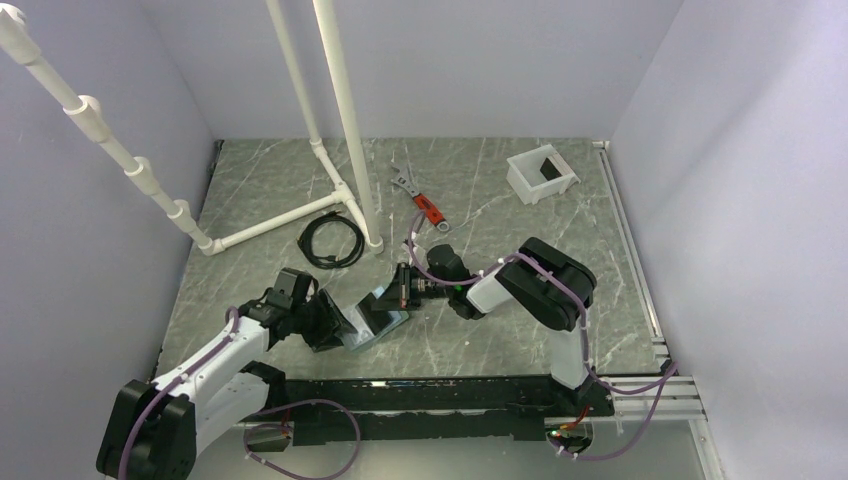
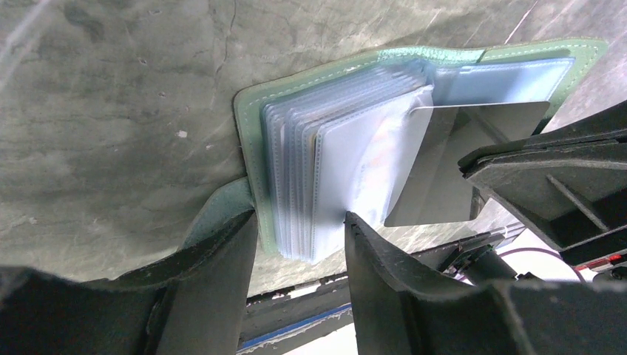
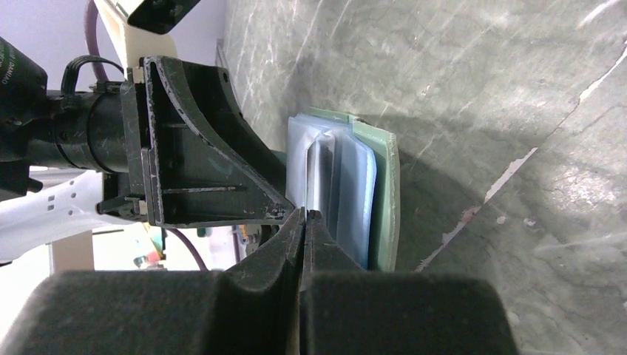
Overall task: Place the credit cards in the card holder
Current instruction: Insert the credit card into the card holder.
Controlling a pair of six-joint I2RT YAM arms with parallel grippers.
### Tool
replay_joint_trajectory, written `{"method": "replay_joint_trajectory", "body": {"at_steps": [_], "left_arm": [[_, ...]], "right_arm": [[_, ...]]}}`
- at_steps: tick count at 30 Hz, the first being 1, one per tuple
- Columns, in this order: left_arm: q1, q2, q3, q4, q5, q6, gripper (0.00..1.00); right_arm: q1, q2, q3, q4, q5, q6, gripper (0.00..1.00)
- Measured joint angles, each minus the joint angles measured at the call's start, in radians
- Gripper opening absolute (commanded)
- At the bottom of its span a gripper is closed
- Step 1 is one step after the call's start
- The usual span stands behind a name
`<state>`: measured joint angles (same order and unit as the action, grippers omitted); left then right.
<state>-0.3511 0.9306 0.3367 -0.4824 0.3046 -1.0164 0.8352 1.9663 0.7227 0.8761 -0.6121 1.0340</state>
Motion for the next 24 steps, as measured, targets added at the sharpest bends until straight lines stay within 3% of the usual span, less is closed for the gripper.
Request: {"method": "replay_joint_trajectory", "body": {"at_steps": [24], "left_arm": [[0.000,-0.010,-0.006,0.002,0.000,0.000,0.52]], "right_arm": [[-0.022,0.035,0.036,-0.011,-0.003,-0.099,0.00]]}}
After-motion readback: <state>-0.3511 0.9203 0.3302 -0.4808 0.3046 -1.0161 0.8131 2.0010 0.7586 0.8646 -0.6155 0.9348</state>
